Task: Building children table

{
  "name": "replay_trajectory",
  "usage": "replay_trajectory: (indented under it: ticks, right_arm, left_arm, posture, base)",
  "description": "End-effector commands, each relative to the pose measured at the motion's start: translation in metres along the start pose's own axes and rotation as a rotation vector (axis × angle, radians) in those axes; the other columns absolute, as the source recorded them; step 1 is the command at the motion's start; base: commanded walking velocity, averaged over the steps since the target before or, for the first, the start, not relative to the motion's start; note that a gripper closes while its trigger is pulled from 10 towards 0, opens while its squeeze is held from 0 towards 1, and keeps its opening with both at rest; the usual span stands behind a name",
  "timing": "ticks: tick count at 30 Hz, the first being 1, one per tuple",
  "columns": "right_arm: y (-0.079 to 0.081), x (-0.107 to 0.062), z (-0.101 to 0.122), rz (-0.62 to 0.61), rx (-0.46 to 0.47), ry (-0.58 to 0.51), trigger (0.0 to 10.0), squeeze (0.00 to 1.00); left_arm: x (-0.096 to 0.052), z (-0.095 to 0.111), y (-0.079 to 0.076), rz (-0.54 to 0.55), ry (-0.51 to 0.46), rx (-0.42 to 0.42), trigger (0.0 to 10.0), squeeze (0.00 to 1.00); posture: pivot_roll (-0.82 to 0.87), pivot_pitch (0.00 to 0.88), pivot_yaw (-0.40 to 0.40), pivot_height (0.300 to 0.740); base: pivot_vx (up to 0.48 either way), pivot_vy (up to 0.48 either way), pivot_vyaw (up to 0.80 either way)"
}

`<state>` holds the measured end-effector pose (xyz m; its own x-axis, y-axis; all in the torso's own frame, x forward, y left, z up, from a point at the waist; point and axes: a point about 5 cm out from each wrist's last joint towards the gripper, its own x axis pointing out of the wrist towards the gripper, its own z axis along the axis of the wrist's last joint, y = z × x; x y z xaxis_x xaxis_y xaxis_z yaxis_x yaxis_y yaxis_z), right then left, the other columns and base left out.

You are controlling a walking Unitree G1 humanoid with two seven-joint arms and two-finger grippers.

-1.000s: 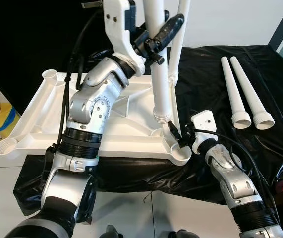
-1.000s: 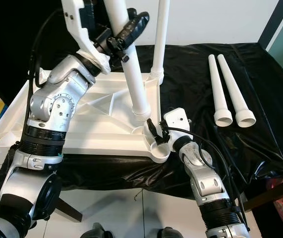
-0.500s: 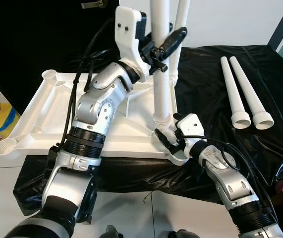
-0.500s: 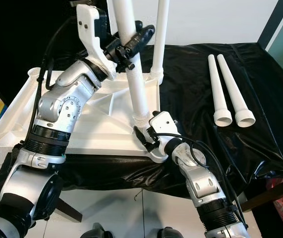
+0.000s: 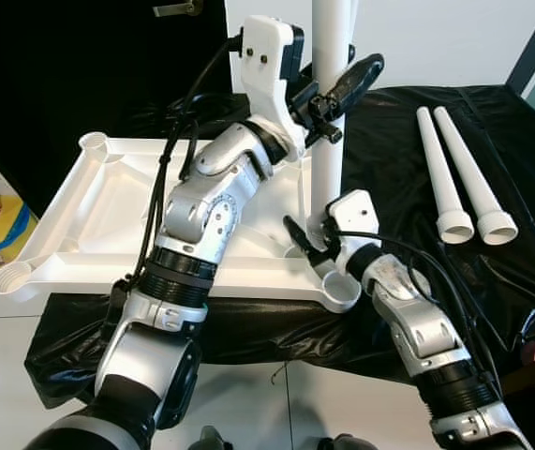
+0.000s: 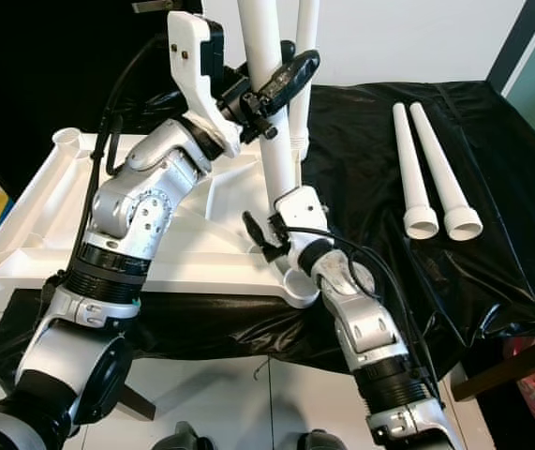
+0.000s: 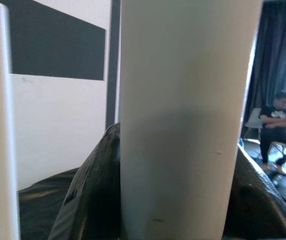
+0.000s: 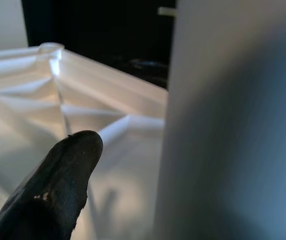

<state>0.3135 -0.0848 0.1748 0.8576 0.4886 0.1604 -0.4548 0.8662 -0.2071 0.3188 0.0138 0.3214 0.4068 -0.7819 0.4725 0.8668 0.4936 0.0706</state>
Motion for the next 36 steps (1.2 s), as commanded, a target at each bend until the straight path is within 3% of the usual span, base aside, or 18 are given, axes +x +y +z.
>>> replay_trajectory:
  ticks: [1, 9, 10, 11, 12, 14, 28, 29, 31, 32, 36]
  right_arm:
    - [0.004, 0.004, 0.001, 0.002, 0.012, -0.011, 10.0, 0.00]
    - [0.002, 0.009, 0.002, -0.013, 0.001, -0.019, 10.0, 0.00]
    - [0.002, 0.009, 0.002, -0.011, -0.003, -0.020, 6.0, 0.00]
    - [0.002, 0.009, 0.002, -0.010, -0.009, -0.020, 4.6, 0.00]
    - [0.002, 0.009, 0.002, -0.010, -0.009, -0.020, 4.6, 0.00]
    - [0.002, 0.009, 0.002, -0.011, -0.017, -0.020, 0.0, 0.00]
    - [0.000, 0.006, -0.005, -0.064, 0.038, -0.005, 0.0, 0.00]
    - [0.000, 0.006, -0.006, -0.072, 0.052, -0.001, 1.9, 0.00]
    - [0.000, 0.006, -0.006, -0.077, 0.061, 0.002, 1.9, 0.00]
    - [-0.001, 0.006, -0.006, -0.087, 0.069, 0.003, 10.0, 0.00]
    - [-0.006, 0.006, -0.008, -0.147, 0.117, 0.019, 10.0, 0.00]
  left_arm:
    - [0.005, 0.003, -0.012, -0.076, -0.029, -0.013, 10.0, 0.00]
    - [0.009, 0.002, -0.021, -0.092, -0.038, -0.031, 10.0, 0.00]
    - [0.009, 0.002, -0.022, -0.094, -0.038, -0.032, 10.0, 0.00]
    - [0.009, 0.002, -0.022, -0.095, -0.038, -0.032, 10.0, 0.00]
    - [0.009, 0.002, -0.022, -0.095, -0.038, -0.032, 10.0, 0.00]
    - [0.010, 0.001, -0.023, -0.097, -0.038, -0.032, 10.0, 0.00]
    - [0.011, 0.000, -0.027, -0.108, -0.041, -0.049, 10.0, 0.00]
    - [0.010, 0.000, -0.027, -0.104, -0.043, -0.057, 10.0, 0.68]
    - [0.010, 0.000, -0.027, -0.102, -0.044, -0.062, 10.0, 0.68]
    - [0.010, 0.000, -0.027, -0.104, -0.047, -0.071, 10.0, 1.00]
    - [0.008, -0.004, -0.025, -0.086, -0.026, -0.042, 10.0, 1.00]
  posture:
    - [-0.04, 0.019, -0.001, 0.740]
    - [-0.04, 0.019, -0.005, 0.740]
    - [-0.03, 0.019, -0.006, 0.740]
    - [-0.03, 0.019, -0.005, 0.740]
    - [-0.03, 0.019, -0.005, 0.740]
    - [-0.03, 0.019, -0.005, 0.740]
    - [-0.04, 0.020, -0.004, 0.740]
    - [-0.04, 0.017, -0.004, 0.740]
    - [-0.04, 0.017, -0.004, 0.740]
    - [-0.04, 0.015, -0.005, 0.740]
    - [-0.04, 0.011, -0.008, 0.740]
  base:
    - [0.000, 0.000, 0.00]
    - [0.000, 0.000, 0.00]
    - [0.000, 0.000, 0.00]
    - [0.000, 0.000, 0.00]
    - [0.000, 0.000, 0.00]
    - [0.000, 0.000, 0.00]
    - [0.000, 0.000, 0.00]
    - [0.000, 0.000, 0.00]
    - [0.000, 0.000, 0.00]
    - [0.000, 0.000, 0.00]
    - [0.000, 0.000, 0.00]
